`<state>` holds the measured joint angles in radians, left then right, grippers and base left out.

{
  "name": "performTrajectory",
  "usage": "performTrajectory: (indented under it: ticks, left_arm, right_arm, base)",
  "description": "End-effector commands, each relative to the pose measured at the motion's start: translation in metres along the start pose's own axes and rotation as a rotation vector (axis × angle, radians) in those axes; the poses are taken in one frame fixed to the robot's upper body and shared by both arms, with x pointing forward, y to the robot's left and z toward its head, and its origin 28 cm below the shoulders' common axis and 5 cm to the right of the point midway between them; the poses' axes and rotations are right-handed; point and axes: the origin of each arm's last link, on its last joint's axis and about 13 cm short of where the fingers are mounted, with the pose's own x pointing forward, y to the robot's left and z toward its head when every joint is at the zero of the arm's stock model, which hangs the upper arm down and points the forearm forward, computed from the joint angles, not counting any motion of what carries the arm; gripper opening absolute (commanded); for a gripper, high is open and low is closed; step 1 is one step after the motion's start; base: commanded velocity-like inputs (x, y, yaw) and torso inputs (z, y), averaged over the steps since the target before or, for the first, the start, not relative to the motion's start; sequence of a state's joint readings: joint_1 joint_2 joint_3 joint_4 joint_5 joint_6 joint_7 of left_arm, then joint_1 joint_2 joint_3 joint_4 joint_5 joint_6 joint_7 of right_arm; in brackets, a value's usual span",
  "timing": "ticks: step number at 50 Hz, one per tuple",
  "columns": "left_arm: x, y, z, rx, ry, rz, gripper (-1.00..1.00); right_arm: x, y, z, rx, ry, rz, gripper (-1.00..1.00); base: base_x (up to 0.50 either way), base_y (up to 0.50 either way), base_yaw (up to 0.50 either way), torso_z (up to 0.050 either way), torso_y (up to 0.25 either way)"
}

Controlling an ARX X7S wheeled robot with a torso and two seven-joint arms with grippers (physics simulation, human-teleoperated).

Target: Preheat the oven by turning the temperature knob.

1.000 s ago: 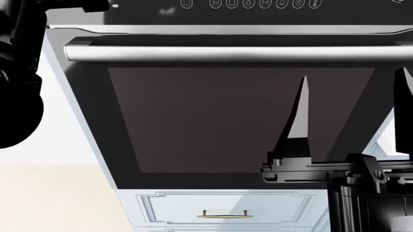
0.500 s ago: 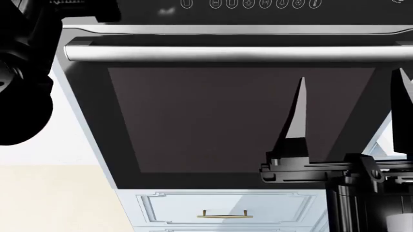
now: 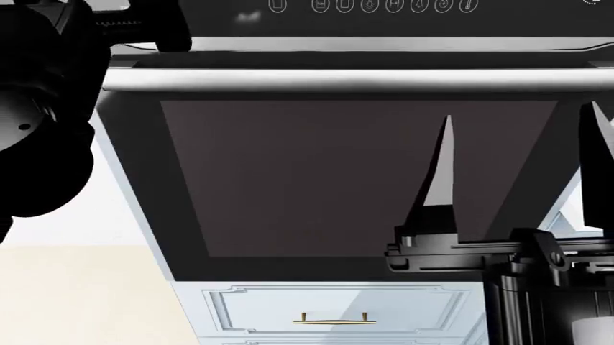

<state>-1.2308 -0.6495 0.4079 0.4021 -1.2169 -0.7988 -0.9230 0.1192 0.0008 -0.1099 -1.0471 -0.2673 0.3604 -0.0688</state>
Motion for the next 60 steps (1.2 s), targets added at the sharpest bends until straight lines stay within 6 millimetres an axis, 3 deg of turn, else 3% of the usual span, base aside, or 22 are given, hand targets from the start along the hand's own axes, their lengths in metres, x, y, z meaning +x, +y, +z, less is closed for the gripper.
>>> performTrajectory:
  ticks: [1, 18, 25, 60]
  left_arm:
    - [0.001, -0.001, -0.003, 0.003, 0.020, -0.003, 1.00]
    - [0.009, -0.004, 0.003, 0.014, 0.012, -0.008, 1.00]
    - [0.020, -0.007, -0.001, 0.013, 0.037, -0.006, 1.00]
    - [0.037, -0.007, -0.007, 0.029, 0.065, 0.009, 1.00]
  right_arm:
    - [0.000, 0.000, 0.000, -0.001, 0.000, 0.001, 1.00]
    - [0.000, 0.001, 0.000, -0.001, 0.006, 0.004, 1.00]
    - [0.000, 0.000, 0.000, 0.001, 0.005, 0.002, 1.00]
    - [0.000, 0.000, 0.000, -0.002, 0.006, 0.005, 1.00]
  base:
    - [0.00, 0.00, 0.00, 0.000, 0.000]
    - [0.00, 0.00, 0.00, 0.000, 0.000]
    - [0.00, 0.00, 0.00, 0.000, 0.000]
    - [0.00, 0.00, 0.00, 0.000, 0.000]
